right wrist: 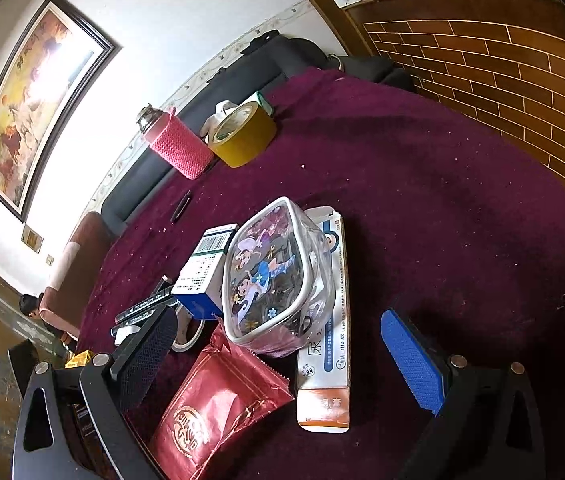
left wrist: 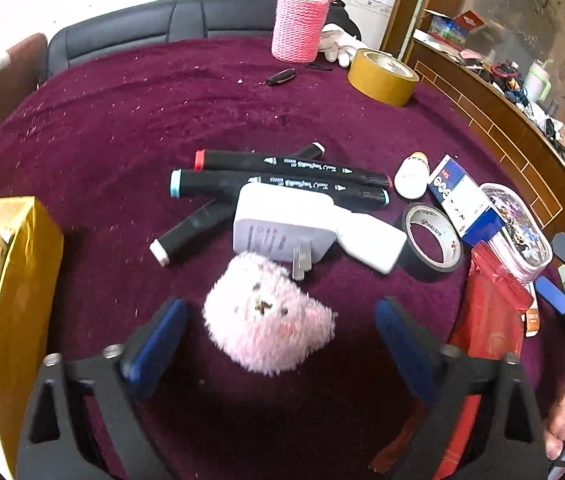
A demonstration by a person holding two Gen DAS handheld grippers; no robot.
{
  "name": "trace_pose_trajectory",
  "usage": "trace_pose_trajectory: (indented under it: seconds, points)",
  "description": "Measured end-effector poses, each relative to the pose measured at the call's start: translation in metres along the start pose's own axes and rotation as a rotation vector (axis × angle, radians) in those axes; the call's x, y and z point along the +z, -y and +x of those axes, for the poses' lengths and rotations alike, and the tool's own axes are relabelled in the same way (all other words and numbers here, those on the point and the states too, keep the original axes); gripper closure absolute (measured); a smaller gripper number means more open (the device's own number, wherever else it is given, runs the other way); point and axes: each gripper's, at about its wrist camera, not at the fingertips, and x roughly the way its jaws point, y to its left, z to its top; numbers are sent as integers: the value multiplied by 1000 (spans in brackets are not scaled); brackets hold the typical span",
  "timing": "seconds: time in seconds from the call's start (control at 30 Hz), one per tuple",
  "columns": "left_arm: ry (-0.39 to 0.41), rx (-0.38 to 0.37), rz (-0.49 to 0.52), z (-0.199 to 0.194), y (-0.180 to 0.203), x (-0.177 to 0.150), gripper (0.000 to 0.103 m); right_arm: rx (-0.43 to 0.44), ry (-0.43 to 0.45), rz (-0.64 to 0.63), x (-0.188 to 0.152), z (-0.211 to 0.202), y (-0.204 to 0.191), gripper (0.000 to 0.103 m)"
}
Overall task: Organize objects
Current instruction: 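Grasp the pink plush toy with the left gripper while the right gripper grasps the white bottle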
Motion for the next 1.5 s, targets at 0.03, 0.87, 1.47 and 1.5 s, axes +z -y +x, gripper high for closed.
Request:
trace_pose_trajectory:
  seconds: [0.03, 0.87, 1.47, 1.5]
  points:
    - [0, 26, 17, 2, 1, 2, 41, 0, -2, 0, 0, 0, 0, 0]
    - [278, -315, -175, -188, -113, -71, 65, 37, -118, -558, -31, 8, -149, 0]
    - [270, -287, -314, -182, -197, -106, 65, -159, -386, -939, -60, 135, -189, 74]
    - [269, -287, -316, -181, -196, -106, 65, -144, -393, -908, -57, 136, -187, 75]
